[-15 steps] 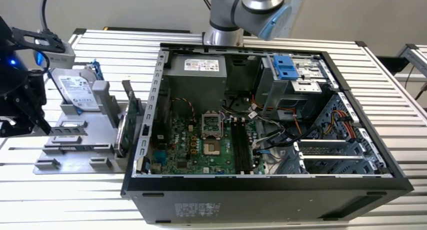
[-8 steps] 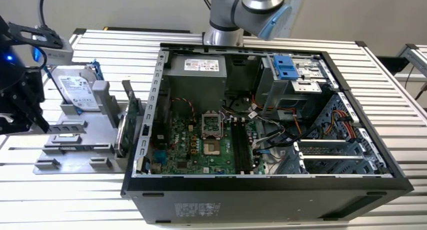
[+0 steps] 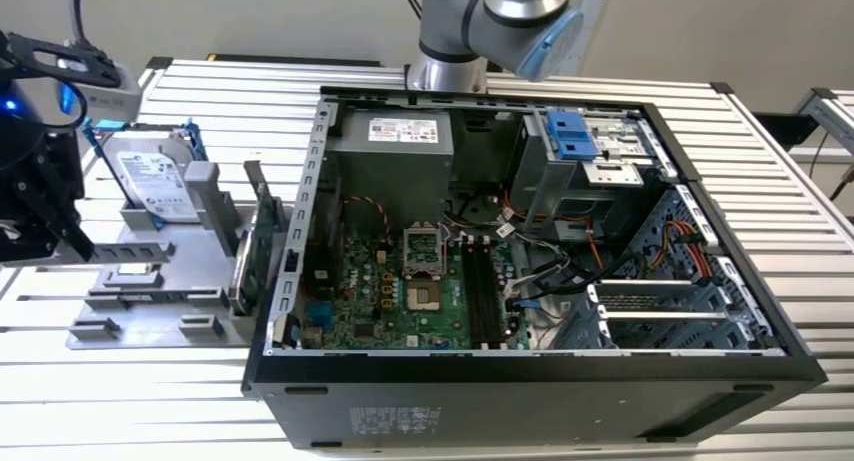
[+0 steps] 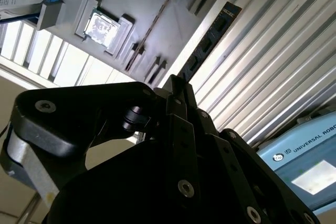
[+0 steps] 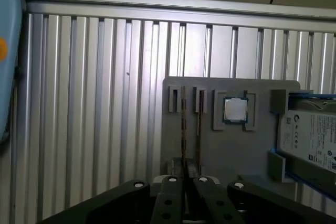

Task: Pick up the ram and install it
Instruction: 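Pick up the ram and move it above insertion slot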

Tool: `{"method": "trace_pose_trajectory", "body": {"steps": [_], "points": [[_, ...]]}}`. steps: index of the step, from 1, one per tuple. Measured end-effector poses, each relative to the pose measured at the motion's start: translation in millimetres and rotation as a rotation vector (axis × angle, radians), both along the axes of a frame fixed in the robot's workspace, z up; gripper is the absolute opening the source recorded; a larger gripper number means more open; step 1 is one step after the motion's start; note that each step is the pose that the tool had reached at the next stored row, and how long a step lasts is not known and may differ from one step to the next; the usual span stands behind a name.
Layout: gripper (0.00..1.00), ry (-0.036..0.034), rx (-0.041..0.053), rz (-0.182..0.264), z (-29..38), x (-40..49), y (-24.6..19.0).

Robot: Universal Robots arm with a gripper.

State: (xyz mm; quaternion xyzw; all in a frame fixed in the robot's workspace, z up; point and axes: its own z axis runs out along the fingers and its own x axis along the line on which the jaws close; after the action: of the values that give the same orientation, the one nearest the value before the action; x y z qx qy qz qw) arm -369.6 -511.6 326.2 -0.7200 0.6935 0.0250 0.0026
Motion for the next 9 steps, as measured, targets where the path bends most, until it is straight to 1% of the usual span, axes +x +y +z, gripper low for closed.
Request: {"method": "trace_pose_trajectory", "body": {"steps": [9], "points": [[0.00, 0.0000, 0.0000, 0.000, 8.3, -0.1, 0.0]]}}
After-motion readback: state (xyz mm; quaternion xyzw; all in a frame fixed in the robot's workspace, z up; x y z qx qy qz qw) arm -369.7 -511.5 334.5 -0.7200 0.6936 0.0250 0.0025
